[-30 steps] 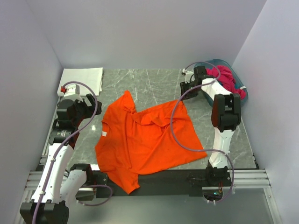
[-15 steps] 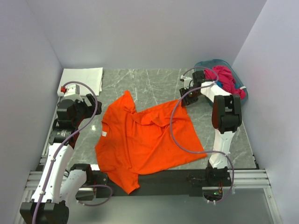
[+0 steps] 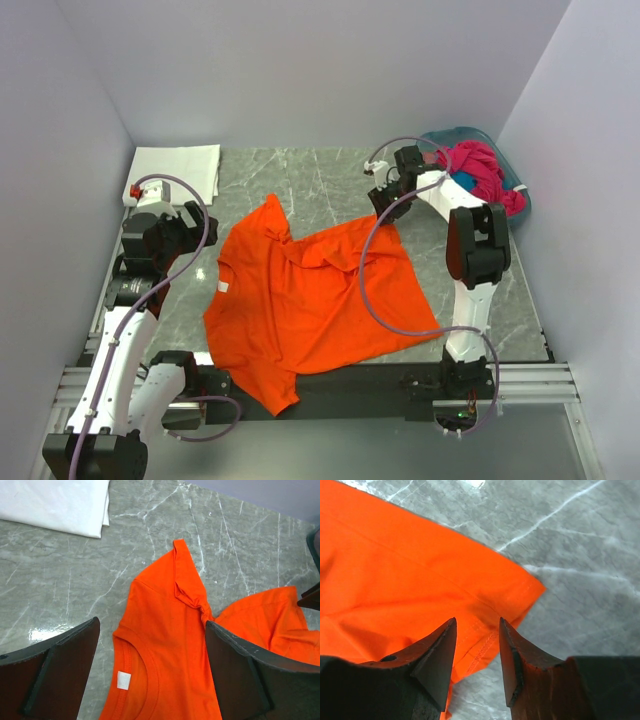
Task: Fold and stack the t-shirts
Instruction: Flatten the tshirt out
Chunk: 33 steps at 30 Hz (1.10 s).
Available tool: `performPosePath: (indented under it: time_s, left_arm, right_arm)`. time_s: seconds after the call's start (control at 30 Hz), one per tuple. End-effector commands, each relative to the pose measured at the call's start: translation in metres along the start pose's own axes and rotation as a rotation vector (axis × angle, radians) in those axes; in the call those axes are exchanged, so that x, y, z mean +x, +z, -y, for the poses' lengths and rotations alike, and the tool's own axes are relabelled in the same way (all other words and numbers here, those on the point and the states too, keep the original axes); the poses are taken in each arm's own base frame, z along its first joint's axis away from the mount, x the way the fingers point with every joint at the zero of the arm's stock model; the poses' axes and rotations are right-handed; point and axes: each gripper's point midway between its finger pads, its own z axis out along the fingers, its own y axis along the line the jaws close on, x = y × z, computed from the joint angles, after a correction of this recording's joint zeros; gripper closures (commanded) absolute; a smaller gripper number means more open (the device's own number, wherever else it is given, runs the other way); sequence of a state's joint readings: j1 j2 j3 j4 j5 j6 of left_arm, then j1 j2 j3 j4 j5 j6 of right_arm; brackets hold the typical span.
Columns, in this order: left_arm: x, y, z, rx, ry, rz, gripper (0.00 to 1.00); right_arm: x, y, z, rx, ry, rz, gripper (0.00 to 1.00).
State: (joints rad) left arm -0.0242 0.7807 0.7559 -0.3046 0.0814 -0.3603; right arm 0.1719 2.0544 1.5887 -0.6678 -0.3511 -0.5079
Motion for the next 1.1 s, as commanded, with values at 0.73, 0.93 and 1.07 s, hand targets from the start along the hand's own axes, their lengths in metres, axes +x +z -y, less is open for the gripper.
performPosePath:
  time_s: [0.73, 0.93, 1.07]
  left_arm:
    - [-0.006, 0.001, 0.004, 0.019, 0.008, 0.019, 0.08]
    - [-0.006, 0.001, 0.004, 0.019, 0.008, 0.019, 0.08]
    - [-0.007, 0.0, 0.005, 0.024, 0.008, 0.023, 0.08]
  right_arm:
    - [0.002, 0.014, 0.007, 0.052, -0.043, -0.075, 0.87]
    - [-0.02, -0.018, 0.015, 0.13, -0.073, -0.01, 0.99]
    - [-0.04, -0.044, 0.016, 0.167, -0.088, 0.046, 1.0]
